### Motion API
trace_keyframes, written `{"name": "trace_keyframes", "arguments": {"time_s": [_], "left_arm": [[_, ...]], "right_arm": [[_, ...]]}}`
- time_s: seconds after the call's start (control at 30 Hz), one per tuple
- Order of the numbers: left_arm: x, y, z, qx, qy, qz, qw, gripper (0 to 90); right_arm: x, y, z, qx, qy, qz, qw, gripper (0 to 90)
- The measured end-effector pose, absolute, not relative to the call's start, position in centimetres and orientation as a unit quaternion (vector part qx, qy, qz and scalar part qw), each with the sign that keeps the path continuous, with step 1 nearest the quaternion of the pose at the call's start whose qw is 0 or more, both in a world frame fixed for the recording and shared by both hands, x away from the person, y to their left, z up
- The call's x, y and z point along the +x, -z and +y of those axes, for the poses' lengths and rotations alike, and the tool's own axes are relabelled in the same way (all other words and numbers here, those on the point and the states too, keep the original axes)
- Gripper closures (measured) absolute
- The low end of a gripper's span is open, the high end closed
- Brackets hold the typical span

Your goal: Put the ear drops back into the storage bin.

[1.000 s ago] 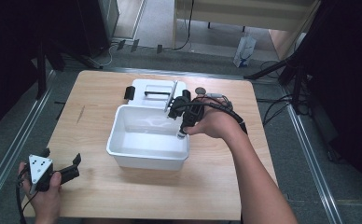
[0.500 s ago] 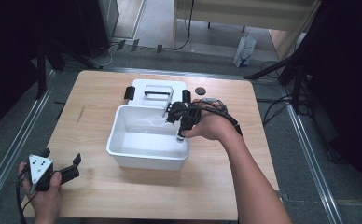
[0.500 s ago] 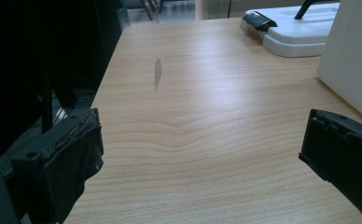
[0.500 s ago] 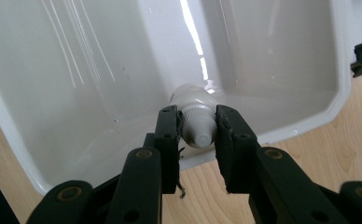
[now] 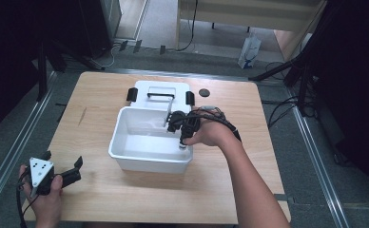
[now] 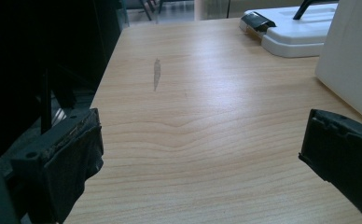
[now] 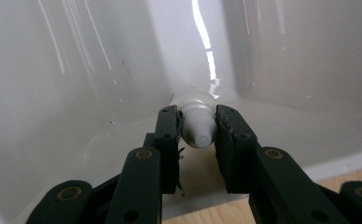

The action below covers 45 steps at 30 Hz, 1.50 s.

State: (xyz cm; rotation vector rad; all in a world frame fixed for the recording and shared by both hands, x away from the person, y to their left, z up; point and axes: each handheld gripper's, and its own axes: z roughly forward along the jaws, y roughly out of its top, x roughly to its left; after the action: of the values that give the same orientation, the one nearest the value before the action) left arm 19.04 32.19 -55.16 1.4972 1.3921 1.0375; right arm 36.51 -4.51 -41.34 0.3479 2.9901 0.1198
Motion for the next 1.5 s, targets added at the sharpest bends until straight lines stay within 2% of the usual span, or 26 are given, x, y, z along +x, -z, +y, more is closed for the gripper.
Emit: {"name": "trace_keyframes", "arguments": {"time_s": [0.37,0.83,1.03,1.43,1.5], "left_arm": [[19.0,55.2,32.2,0.594,-0.414,0.553,0.412,0.0],[19.0,55.2,32.2,0.595,-0.413,0.553,0.412,0.0],[19.0,55.2,32.2,0.595,-0.413,0.553,0.412,0.0],[19.0,55.2,32.2,0.595,-0.413,0.553,0.411,0.0],[19.0,55.2,32.2,0.595,-0.414,0.553,0.411,0.0]], "right_arm": [[36.7,43.4,-4.1,0.108,-0.019,0.992,0.057,71.6],[36.7,44.1,-3.6,0.103,-0.004,0.993,0.056,71.4],[36.7,43.9,-3.8,0.103,-0.009,0.993,0.056,68.5],[36.6,42.2,-4.2,0.119,-0.045,0.991,0.044,59.1],[36.5,41.5,-4.2,0.12,-0.046,0.99,0.056,47.9]]}}
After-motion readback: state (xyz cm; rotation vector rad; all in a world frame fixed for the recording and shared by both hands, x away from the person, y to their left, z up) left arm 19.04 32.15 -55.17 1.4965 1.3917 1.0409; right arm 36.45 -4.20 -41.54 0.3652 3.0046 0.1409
